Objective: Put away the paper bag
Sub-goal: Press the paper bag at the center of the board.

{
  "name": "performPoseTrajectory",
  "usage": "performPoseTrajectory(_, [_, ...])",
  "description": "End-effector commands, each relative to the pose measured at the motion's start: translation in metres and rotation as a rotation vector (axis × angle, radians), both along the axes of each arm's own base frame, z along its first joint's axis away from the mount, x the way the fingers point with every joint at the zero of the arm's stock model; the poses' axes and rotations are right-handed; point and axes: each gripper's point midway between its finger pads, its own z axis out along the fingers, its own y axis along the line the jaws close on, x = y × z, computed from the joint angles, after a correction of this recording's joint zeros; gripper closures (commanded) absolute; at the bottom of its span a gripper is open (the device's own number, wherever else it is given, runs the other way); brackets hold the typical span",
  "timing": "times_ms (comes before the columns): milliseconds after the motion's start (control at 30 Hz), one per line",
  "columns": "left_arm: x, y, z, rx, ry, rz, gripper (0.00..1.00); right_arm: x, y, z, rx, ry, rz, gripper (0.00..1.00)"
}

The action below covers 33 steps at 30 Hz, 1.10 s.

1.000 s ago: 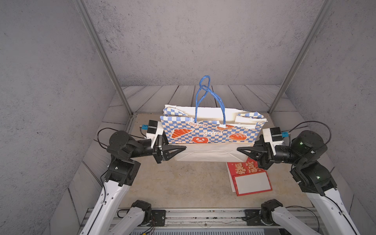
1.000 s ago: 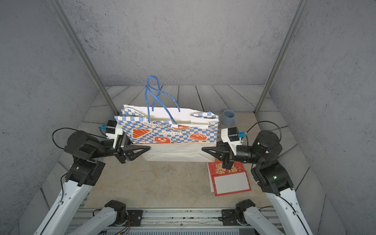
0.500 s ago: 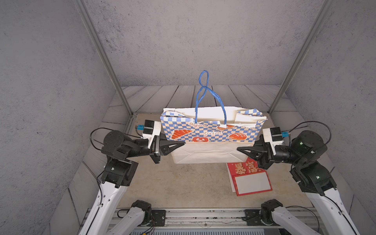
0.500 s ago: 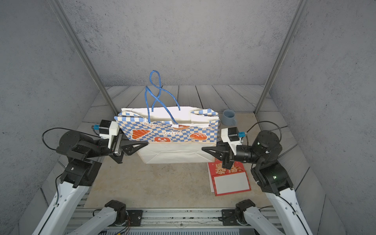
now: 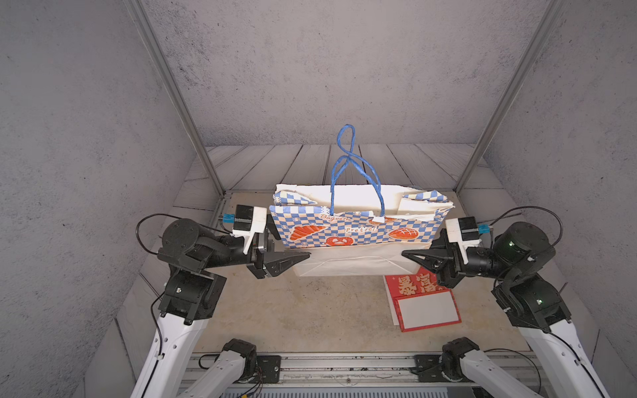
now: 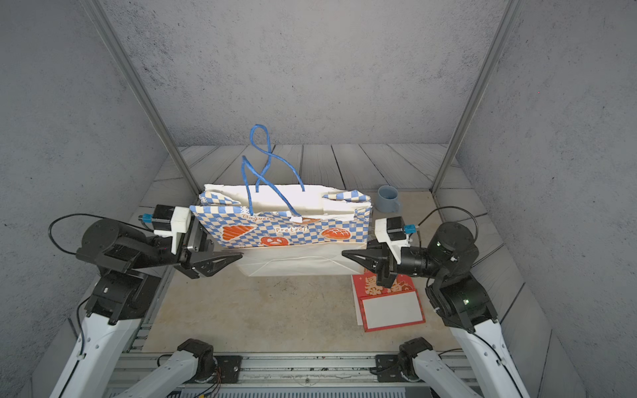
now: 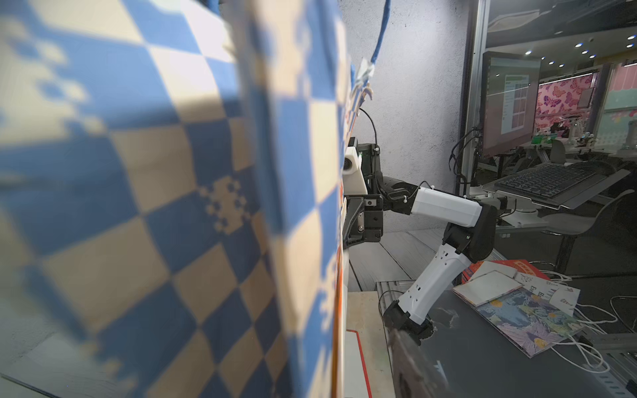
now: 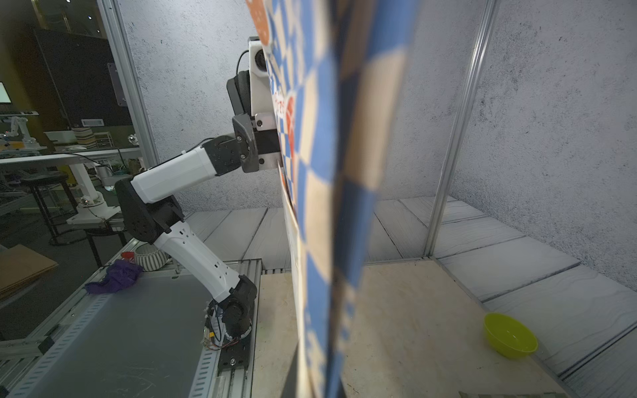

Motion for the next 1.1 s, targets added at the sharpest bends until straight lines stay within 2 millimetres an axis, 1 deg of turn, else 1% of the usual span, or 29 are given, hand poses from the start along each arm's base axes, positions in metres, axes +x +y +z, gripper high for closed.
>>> performPoseTrajectory(0, [-0.009, 0.0, -0.017, 0.051, 0.029, -0.038, 0.43, -0.003, -0.002, 0.001, 0.006, -0.003, -0.009, 1.0])
performPoseTrajectory(67, [-0.007, -0.001, -0.022, 0.054, 0.056, -0.041, 0.43, -0.004, -0.002, 0.003, 0.01, -0.006, -0.005, 1.0])
performPoseTrajectory(133, [-0.006, -0.001, -0.023, 0.054, 0.065, -0.036, 0.43, -0.004, -0.002, 0.005, 0.015, -0.004, -0.004, 1.0])
performPoseTrajectory(233, [-0.004, -0.001, -0.024, 0.053, 0.056, -0.018, 0.48, -0.004, -0.001, 0.007, 0.022, 0.005, 0.001, 1.0])
performPoseTrajectory(300, [-0.004, -0.001, -0.026, 0.056, 0.063, -0.019, 0.55, -0.004, -0.001, 0.008, 0.025, 0.007, 0.003, 1.0])
performPoseTrajectory(433, [-0.001, -0.002, -0.032, 0.073, 0.082, -0.018, 0.74, -0.005, -0.002, 0.008, 0.028, 0.01, 0.002, 1.0])
performPoseTrajectory(500, [-0.001, -0.001, -0.032, 0.071, 0.074, -0.013, 0.84, -0.004, -0.002, 0.008, 0.028, 0.015, 0.001, 1.0])
performPoseTrajectory(567, [-0.001, -0.001, -0.029, 0.064, 0.058, -0.005, 0.96, -0.005, -0.002, 0.007, 0.028, 0.017, -0.001, 1.0])
performPoseTrajectory(600, [0.0, -0.001, -0.028, 0.062, 0.054, 0.0, 1.0, -0.004, -0.002, 0.007, 0.028, 0.017, -0.003, 1.0])
performPoseTrajectory(700, [0.006, 0.0, -0.026, 0.051, 0.036, 0.039, 1.0, -0.003, -0.003, 0.007, 0.029, 0.018, -0.02, 0.99])
performPoseTrajectory(733, [0.009, 0.0, -0.027, 0.043, 0.041, 0.061, 1.0, -0.002, -0.003, 0.006, 0.028, 0.02, -0.028, 0.92])
performPoseTrajectory(767, [0.012, 0.0, -0.026, 0.031, 0.045, 0.074, 1.0, 0.0, -0.004, 0.006, 0.029, 0.019, -0.043, 0.71])
performPoseTrajectory(833, [0.017, 0.002, -0.026, 0.011, 0.042, 0.113, 1.0, 0.01, -0.008, 0.004, 0.033, 0.03, -0.121, 0.33])
performPoseTrajectory(867, [0.021, 0.003, -0.027, -0.001, 0.049, 0.139, 1.0, 0.013, -0.011, 0.003, 0.039, 0.028, -0.159, 0.21])
performPoseTrajectory(900, [0.023, 0.004, -0.029, -0.005, 0.053, 0.157, 1.0, 0.018, -0.013, 0.002, 0.043, 0.027, -0.196, 0.14])
performPoseTrajectory(933, [0.027, 0.005, -0.031, -0.011, 0.055, 0.182, 1.0, 0.024, -0.017, -0.001, 0.045, 0.029, -0.247, 0.11])
performPoseTrajectory(1000, [0.041, 0.008, -0.036, -0.028, 0.077, 0.262, 1.0, 0.039, -0.03, -0.014, 0.01, 0.069, -0.388, 0.11])
performPoseTrajectory(1067, [0.056, 0.014, -0.043, -0.038, 0.13, 0.351, 1.0, 0.049, -0.052, -0.039, -0.103, 0.099, -0.561, 0.11])
